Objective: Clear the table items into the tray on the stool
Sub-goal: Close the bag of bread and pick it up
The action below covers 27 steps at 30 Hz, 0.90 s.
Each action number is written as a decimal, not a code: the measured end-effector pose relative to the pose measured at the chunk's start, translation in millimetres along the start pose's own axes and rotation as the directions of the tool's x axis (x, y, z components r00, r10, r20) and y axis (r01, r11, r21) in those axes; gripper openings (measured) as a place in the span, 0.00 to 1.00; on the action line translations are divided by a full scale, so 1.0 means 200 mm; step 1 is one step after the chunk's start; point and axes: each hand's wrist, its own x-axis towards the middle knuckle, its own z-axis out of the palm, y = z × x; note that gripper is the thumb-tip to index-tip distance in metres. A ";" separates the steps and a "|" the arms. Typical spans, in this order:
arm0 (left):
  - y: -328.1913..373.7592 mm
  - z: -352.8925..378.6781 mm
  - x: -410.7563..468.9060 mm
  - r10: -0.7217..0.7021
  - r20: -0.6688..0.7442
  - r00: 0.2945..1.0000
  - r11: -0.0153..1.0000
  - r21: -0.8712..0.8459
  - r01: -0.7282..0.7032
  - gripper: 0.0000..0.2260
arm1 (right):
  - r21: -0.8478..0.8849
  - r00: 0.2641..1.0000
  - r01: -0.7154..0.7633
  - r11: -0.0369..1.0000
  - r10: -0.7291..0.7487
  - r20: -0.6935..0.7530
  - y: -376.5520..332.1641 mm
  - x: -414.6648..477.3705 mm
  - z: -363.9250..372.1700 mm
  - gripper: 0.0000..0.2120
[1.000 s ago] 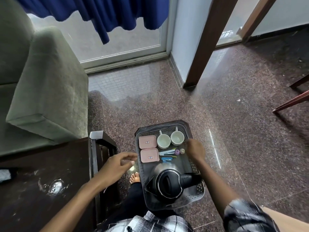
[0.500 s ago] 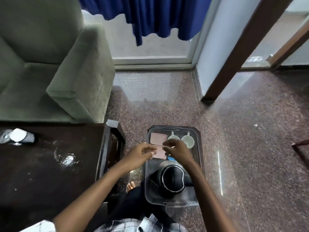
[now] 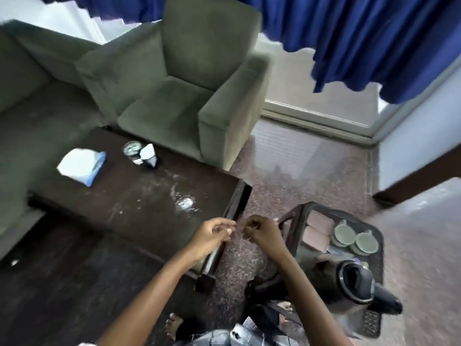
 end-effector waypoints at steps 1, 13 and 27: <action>-0.04 -0.09 -0.05 -0.001 -0.013 1.000 0.999 -0.042 0.000 0.09 | 0.009 1.000 0.020 1.000 -0.020 -0.010 -0.06 0.00 0.09 0.11; -0.50 -1.09 -0.53 -0.005 -0.231 0.973 0.981 -0.191 -0.041 0.09 | -0.034 0.969 0.135 0.990 -0.125 0.212 -0.63 0.02 1.11 0.16; -0.67 -1.96 -0.56 -0.048 -0.434 0.900 0.967 -0.245 -0.066 0.08 | 0.061 0.882 0.176 0.982 -0.185 0.434 -1.20 0.35 1.84 0.12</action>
